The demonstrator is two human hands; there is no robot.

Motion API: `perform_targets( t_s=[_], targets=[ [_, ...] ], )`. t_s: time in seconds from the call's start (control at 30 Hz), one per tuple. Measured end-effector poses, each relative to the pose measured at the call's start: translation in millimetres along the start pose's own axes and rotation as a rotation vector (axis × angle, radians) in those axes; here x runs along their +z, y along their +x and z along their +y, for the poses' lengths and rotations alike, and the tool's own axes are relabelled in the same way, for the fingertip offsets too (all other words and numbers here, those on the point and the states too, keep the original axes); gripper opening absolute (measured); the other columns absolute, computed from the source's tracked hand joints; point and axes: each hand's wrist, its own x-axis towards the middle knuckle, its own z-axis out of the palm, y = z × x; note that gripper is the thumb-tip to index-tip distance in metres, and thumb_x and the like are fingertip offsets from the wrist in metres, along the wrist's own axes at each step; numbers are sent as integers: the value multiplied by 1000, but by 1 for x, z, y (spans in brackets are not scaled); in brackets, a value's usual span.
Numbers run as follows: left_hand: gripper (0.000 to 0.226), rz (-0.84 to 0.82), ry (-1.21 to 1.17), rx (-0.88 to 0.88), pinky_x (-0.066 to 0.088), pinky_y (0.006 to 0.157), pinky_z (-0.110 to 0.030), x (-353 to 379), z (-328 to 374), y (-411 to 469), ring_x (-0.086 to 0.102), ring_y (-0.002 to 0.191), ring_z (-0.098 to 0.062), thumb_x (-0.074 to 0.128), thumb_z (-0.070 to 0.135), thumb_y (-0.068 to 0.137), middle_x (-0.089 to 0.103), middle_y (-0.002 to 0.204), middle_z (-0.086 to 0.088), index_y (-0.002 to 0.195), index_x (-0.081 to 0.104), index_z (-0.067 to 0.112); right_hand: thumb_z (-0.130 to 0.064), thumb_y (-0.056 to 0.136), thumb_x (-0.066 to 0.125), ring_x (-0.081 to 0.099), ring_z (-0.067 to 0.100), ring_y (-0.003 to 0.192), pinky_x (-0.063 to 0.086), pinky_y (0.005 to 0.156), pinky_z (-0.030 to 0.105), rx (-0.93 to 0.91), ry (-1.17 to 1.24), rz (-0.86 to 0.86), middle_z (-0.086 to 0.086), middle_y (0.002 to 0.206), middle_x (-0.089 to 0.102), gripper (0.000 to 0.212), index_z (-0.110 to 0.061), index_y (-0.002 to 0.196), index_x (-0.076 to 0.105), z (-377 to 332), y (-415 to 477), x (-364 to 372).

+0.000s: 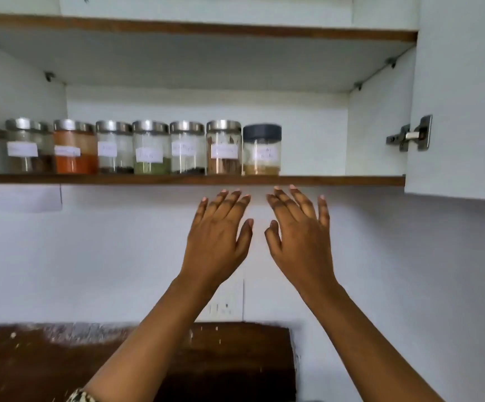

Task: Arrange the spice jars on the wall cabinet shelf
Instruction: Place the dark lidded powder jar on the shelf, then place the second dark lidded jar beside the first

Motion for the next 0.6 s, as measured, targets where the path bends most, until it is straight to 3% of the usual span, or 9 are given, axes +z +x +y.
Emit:
perform_targets(
  t_s=[0.1,0.2,0.3,0.37,0.5,0.6],
  targets=[
    [45,14,-165,-58,25,110,-34,-3,-2,-76,43,132,-15,35,41,94,53,138,4,131,54,24,-26,83,56,53,23,125,30,110,53,60,171,-11,2,128,62,39,-18,121,62,-25,-75,-15],
    [40,-123,-319,-111,31,106,-29,0,-10,-164,44,129,-8,42,40,92,56,134,7,126,58,26,-24,87,48,52,16,122,35,109,44,96,379,-185,-1,124,64,35,-17,119,61,-55,-162,-19],
    [43,-346,-333,-216,35,106,-32,7,-23,-247,47,126,-11,43,42,90,58,132,4,124,60,23,-29,85,47,57,12,112,44,102,41,108,532,-507,-1,115,67,37,-17,117,62,-82,-243,-13],
    [54,-592,-342,-314,35,108,-32,7,-31,-298,47,127,-14,39,51,86,54,136,2,128,57,23,-37,85,45,61,17,112,45,102,45,105,539,-806,2,116,67,44,-16,120,62,-94,-286,-10],
    [67,-1118,-278,-367,19,114,-25,4,-36,-372,27,141,-14,52,52,88,29,154,3,146,31,25,-43,88,56,30,18,139,11,119,41,-37,480,-1481,1,148,38,66,-21,145,32,-102,-334,-8],
    [98,-1332,-350,-426,16,115,-25,3,-29,-406,18,144,-15,66,53,79,15,159,1,152,10,19,-48,75,69,12,18,146,-2,117,49,-173,429,-1687,2,156,21,97,-19,150,15,-113,-360,-7]
  ],
)
